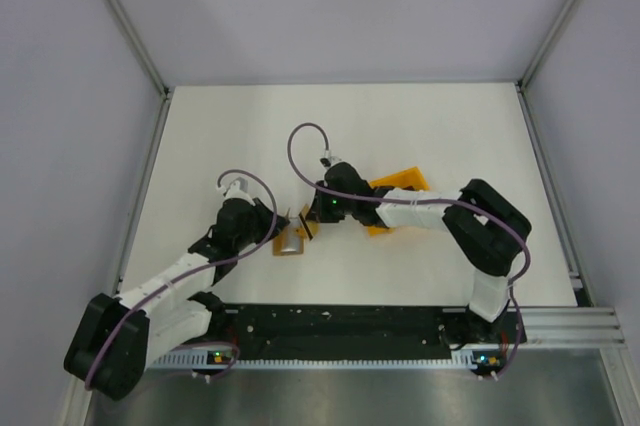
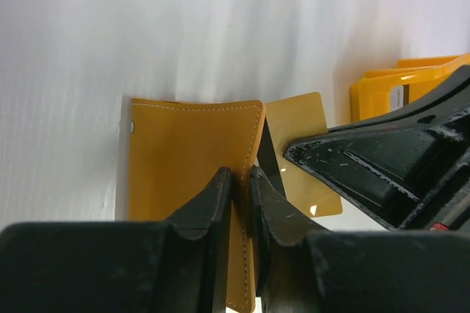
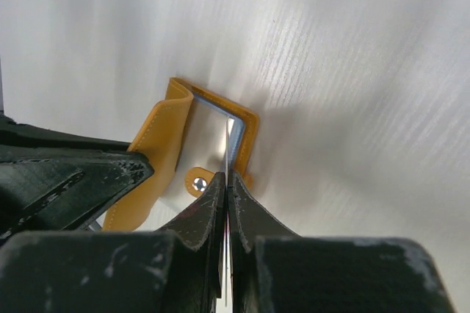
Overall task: Put the credit cards into the card holder
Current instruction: Open the card holder at the center of the board.
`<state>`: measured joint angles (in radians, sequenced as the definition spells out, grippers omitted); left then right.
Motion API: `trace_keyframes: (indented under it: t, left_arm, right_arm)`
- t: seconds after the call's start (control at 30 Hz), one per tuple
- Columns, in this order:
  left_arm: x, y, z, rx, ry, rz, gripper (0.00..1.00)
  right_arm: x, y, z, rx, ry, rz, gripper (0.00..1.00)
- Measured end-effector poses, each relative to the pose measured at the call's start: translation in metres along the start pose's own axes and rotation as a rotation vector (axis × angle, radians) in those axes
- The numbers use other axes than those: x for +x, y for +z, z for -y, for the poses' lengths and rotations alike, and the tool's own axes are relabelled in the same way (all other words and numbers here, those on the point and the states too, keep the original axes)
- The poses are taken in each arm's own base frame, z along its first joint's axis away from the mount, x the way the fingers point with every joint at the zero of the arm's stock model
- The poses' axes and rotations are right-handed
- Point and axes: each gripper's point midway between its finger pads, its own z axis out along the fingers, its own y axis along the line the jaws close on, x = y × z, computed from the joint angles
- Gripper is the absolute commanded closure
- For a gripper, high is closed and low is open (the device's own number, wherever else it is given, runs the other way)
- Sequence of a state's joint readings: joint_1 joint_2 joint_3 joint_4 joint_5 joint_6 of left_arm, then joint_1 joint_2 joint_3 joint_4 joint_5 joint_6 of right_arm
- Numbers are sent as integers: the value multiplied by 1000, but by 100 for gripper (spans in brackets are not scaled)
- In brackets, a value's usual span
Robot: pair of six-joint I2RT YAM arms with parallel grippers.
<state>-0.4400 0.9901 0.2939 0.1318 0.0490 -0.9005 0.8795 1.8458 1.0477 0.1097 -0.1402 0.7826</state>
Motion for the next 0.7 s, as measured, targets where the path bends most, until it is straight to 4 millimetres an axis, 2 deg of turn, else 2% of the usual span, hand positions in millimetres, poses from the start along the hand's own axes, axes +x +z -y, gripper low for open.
trace_keyframes:
  t: [0.23, 0.3, 0.5, 0.7]
  left_arm:
    - [2, -1, 10, 29, -93, -18, 100]
    - [1, -1, 13, 40, -119, -16, 100]
    - [5, -1, 12, 65, -197, -4, 100]
    - [6, -4, 10, 82, -228, 12, 100]
  right_arm:
    - [-23, -29, -20, 23, -47, 114, 100]
    - [-23, -30, -24, 27, -53, 125, 100]
    - [-3, -24, -27, 101, -96, 109, 100]
    - [5, -13, -31, 176, -157, 114, 100]
